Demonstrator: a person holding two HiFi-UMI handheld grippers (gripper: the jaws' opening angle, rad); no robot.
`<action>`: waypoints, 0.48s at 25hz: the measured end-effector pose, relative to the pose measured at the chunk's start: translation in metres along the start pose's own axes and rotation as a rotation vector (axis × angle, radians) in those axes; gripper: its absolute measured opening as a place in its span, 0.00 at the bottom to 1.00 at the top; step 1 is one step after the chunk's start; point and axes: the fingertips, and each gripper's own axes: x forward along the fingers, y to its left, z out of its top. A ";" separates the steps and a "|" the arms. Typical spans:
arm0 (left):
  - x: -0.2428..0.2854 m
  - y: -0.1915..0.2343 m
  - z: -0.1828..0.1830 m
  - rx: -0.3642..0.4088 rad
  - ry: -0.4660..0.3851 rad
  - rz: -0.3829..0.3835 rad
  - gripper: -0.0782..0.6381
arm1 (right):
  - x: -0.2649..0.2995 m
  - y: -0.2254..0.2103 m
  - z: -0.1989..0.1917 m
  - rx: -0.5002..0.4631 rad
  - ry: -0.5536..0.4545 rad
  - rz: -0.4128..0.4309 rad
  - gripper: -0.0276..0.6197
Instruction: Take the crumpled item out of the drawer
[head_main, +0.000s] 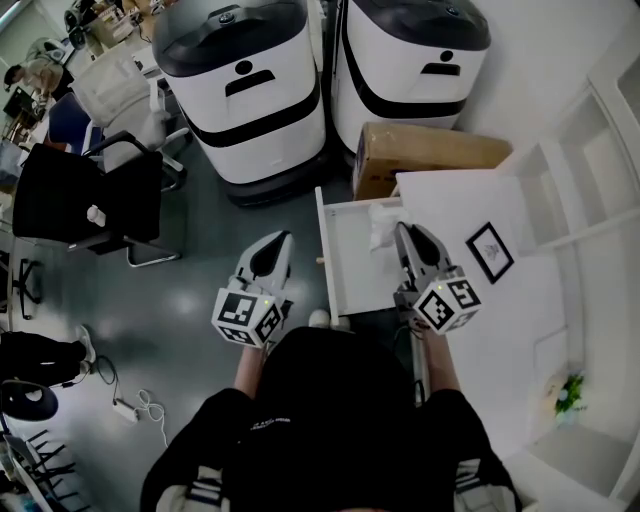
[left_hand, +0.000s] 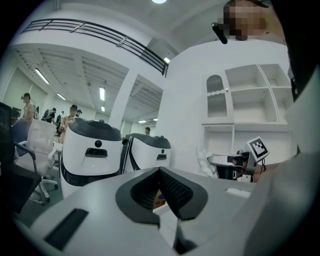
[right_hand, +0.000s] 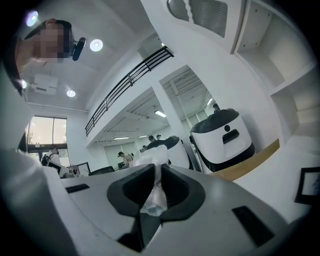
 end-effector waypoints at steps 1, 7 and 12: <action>-0.001 0.000 0.002 0.005 -0.006 0.003 0.11 | -0.001 0.000 0.003 -0.008 -0.008 -0.003 0.09; -0.004 0.002 0.012 0.022 -0.035 0.025 0.11 | -0.005 0.004 0.020 -0.062 -0.040 -0.025 0.09; -0.008 0.004 0.018 0.032 -0.053 0.036 0.11 | -0.008 0.008 0.029 -0.085 -0.059 -0.038 0.09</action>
